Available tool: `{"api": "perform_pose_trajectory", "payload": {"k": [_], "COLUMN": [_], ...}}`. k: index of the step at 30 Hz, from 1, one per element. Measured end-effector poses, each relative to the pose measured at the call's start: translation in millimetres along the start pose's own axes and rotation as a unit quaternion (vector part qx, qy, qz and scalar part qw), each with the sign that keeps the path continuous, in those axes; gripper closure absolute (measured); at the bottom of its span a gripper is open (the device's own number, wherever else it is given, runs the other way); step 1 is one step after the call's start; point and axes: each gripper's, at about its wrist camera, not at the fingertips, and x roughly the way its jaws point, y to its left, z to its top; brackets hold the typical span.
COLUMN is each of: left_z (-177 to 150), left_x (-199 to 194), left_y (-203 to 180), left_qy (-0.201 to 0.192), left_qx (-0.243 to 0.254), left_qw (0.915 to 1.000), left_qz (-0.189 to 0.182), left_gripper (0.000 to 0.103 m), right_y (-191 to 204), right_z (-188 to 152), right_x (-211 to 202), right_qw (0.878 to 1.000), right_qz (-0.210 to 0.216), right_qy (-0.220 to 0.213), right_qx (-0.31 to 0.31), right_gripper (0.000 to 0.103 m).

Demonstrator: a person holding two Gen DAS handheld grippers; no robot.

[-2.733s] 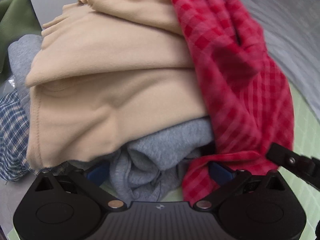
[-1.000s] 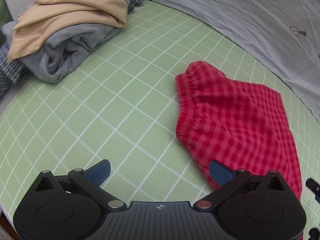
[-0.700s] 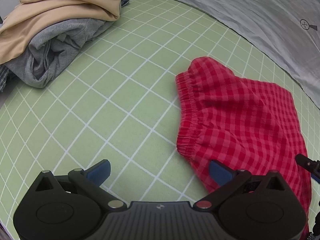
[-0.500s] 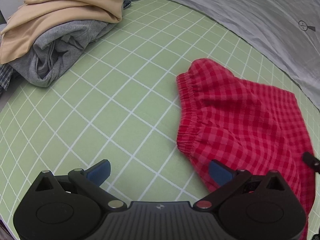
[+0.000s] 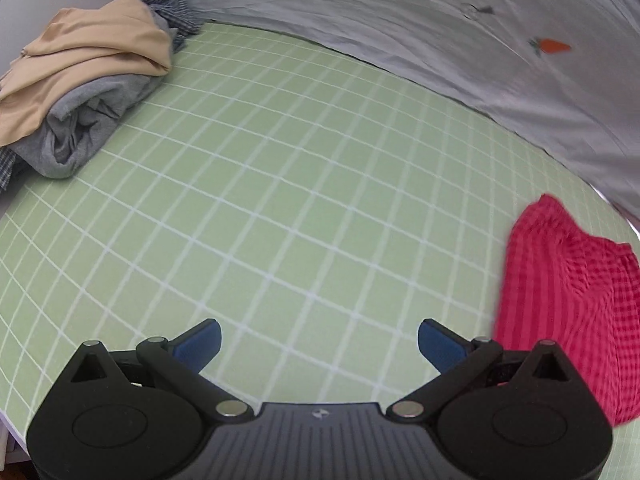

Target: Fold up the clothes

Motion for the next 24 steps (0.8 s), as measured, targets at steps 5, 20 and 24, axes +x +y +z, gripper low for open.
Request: {"api": "perform_pose_trajectory", "payload": {"k": [5, 20, 24], "left_z": [-18, -5, -10], "left_x": [2, 66, 67], "left_y": [-22, -97, -102], "left_qy": [0.016, 0.083, 0.079], "left_qx": [0.006, 0.057, 0.091], "left_qw": [0.9998, 0.993, 0.9907], "left_qz": [-0.013, -0.062, -0.063], "left_gripper": [0.0, 0.029, 0.057], "right_y": [-22, -82, -83], "right_z": [-10, 32, 41], "right_x": [-7, 43, 52], "right_qw": [1.0, 0.998, 0.998], "right_qz": [0.021, -0.01, -0.014], "right_qy": [0.013, 0.032, 0.032], "right_qx": [0.008, 0.053, 0.053], "right_gripper": [0.046, 0.035, 0.035]}}
